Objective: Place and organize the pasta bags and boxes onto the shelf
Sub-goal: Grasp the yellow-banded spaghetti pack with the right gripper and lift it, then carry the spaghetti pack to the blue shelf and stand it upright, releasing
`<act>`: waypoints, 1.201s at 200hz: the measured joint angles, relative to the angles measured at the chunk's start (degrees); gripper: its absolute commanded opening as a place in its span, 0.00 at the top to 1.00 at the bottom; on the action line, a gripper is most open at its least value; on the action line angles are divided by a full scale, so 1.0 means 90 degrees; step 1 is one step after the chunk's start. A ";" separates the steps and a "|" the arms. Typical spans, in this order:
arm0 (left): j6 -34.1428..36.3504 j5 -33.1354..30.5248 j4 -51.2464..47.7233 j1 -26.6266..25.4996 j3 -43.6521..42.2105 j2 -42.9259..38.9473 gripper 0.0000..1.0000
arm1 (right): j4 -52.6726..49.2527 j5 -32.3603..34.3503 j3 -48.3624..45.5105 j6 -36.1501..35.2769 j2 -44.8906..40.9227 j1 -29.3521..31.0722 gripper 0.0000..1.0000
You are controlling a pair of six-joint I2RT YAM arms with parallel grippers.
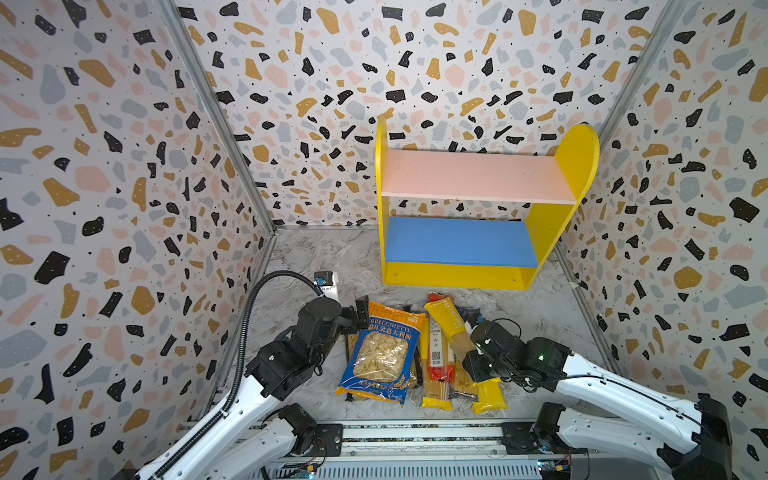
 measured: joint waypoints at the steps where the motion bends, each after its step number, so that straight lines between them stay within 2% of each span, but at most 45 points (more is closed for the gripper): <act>1: 0.0000 0.0000 0.0000 0.0000 0.0000 0.0000 0.00 | -0.0002 -0.0010 0.0005 -0.0005 -0.0002 0.0000 0.78; 48: 0.0000 0.0000 -0.0012 0.0000 0.0056 0.0097 0.00 | 0.0036 -0.0299 0.0287 -0.0104 -0.0311 -0.0119 0.78; 113: 0.0024 -0.0032 -0.0029 0.0000 0.0114 0.0163 0.00 | 0.0270 -0.0610 0.0707 -0.0442 -0.0342 -0.0692 0.78; 178: 0.0107 -0.0073 -0.0075 0.0000 0.0175 0.0185 0.00 | 0.0702 -0.0872 0.1515 -0.1013 0.0515 -0.1562 0.77; 240: 0.0202 -0.0070 -0.0075 -0.0002 0.0172 0.0163 0.00 | 0.2339 -0.1481 0.1617 -0.1022 0.1829 -0.2518 0.77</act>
